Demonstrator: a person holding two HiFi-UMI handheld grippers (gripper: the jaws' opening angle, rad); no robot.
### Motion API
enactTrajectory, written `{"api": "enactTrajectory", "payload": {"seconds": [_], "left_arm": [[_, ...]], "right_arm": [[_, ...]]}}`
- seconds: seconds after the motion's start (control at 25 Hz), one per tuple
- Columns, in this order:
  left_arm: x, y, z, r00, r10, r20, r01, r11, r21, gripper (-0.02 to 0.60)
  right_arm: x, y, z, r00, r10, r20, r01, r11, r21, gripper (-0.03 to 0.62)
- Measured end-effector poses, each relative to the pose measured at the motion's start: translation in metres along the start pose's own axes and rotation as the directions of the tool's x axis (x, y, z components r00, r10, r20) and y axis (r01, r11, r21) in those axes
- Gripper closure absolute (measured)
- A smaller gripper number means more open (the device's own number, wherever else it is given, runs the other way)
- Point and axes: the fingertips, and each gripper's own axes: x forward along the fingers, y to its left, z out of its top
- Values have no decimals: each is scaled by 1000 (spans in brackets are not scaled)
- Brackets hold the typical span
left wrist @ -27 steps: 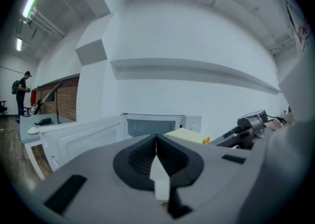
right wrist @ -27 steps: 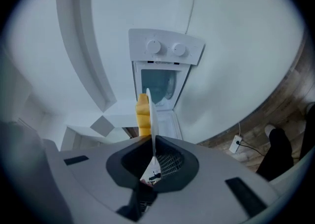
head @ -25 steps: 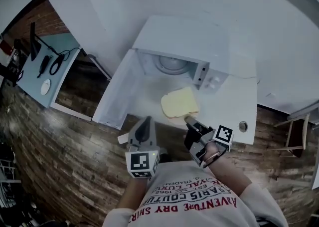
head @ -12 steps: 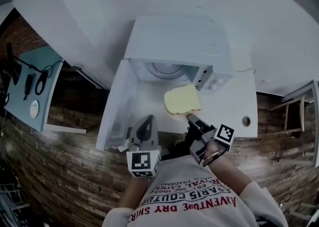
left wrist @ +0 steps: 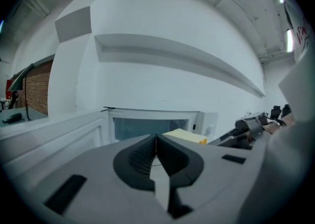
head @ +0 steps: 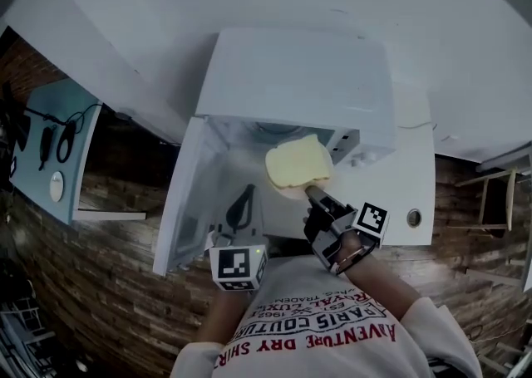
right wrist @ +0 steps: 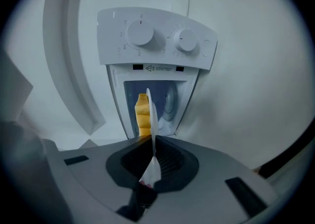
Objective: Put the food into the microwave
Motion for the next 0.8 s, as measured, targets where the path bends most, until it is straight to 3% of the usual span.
{"api": "enactTrajectory", "payload": {"seconds": [0.32,0.8], "left_arm": [[28,11,-4,1000,0,-28,0,1000,-19,574],[70,43,8,995,-85,-46,85,996,2,574]], "right_arm": [[14,-8,25,999,-22,25,22,1000,12,572],[72,-23,37,995,5,97,-11,998,69,572]]}}
